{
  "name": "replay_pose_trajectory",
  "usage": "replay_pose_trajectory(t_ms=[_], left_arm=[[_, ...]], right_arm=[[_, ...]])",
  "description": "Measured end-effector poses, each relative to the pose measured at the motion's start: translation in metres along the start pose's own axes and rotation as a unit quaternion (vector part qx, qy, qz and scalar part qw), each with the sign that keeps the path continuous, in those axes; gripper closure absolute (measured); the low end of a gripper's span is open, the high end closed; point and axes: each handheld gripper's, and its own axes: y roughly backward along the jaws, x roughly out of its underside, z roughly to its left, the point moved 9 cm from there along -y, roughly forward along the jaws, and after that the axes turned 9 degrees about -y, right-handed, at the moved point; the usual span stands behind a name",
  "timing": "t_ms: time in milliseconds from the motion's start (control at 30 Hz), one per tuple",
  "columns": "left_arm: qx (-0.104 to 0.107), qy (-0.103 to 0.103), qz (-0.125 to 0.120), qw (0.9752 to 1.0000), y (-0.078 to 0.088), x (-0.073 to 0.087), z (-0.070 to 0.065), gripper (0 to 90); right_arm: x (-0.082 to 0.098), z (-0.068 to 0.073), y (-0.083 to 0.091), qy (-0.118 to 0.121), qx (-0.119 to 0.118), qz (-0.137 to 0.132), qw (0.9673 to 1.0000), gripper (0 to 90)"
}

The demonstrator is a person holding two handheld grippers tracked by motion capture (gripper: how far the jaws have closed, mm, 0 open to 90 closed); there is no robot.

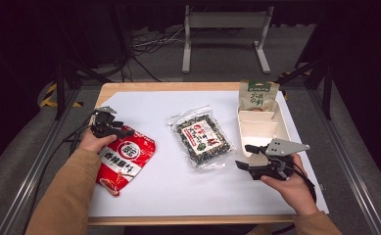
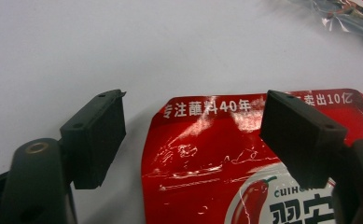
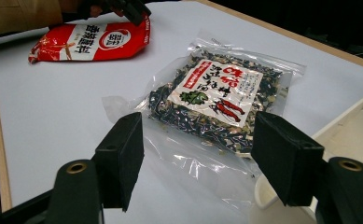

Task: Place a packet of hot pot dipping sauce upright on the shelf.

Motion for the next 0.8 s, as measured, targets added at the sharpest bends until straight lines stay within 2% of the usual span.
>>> replay_pose_trajectory(t_ms=[200,300,500,667,767,800], left_arm=[[0.009,-0.013,0.003,0.9999,-0.0005,0.0009,-0.0018,28.2],[0.014,-0.012,0.008,0.9998,-0.0018,0.0021,-0.0042,31.5],[0.004,-0.017,0.030,0.9994,-0.0025,0.0069,-0.0042,33.4],[-0.007,-0.033,0.035,0.9988,0.0005,0.0079,-0.0034,42.1],[-0.015,-0.041,0.044,0.9980,0.0008,0.0095,-0.0027,51.1],[-0.025,-0.049,0.048,0.9974,0.0006,0.0099,-0.0012,51.1]], right_arm=[[0.0008,0.0001,-0.0003,-0.001,-0.001,0.001,1.0000,34.3],[0.0013,0.0005,-0.0008,-0.002,-0.002,0.002,1.0000,34.2],[0.0017,0.0004,-0.0010,-0.002,-0.002,0.003,1.0000,34.0],[0.0025,0.0005,-0.0017,-0.002,-0.003,0.004,1.0000,33.8],[0.0026,0.0005,-0.0019,-0.002,-0.003,0.004,1.0000,33.8],[0.0027,0.0005,-0.0020,-0.002,-0.004,0.004,1.0000,33.7]])
